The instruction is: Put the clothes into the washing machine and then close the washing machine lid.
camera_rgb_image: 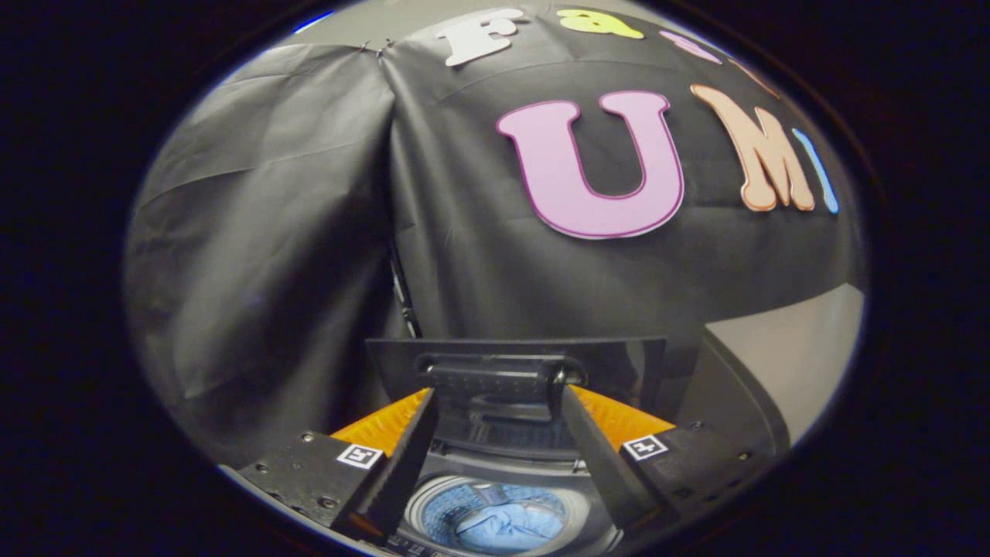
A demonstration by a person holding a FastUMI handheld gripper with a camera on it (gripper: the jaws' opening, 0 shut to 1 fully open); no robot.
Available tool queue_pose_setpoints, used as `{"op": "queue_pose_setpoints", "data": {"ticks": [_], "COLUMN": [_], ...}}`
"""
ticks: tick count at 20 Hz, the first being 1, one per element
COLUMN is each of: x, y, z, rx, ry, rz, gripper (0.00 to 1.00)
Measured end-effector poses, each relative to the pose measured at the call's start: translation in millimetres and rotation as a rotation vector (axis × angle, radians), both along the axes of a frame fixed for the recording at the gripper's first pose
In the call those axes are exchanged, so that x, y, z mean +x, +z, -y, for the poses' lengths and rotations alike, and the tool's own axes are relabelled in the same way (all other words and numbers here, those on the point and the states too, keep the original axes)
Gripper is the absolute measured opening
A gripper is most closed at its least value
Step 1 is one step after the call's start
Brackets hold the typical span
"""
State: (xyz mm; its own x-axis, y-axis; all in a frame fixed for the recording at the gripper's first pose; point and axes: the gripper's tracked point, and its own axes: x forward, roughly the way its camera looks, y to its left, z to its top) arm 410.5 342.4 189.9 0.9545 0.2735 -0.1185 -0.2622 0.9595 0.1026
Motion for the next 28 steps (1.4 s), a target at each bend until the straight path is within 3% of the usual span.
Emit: {"op": "queue_pose_setpoints", "data": {"ticks": [3, 6, 11, 13, 28], "x": [33.6, 75.9, 119.5, 118.6, 107.0], "y": [20.1, 16.9, -3.4, -7.2, -11.0], "z": [5.0, 26.7, 42.3, 44.4, 42.5], "rx": [-0.023, -0.05, -0.009, -0.08, -0.05], "ry": [-0.057, -0.189, -0.241, -0.229, -0.15], "rz": [0.075, 0.053, 0.012, 0.019, -0.048], "gripper": [0.97, 0.97, 0.97, 0.97, 0.97]}}
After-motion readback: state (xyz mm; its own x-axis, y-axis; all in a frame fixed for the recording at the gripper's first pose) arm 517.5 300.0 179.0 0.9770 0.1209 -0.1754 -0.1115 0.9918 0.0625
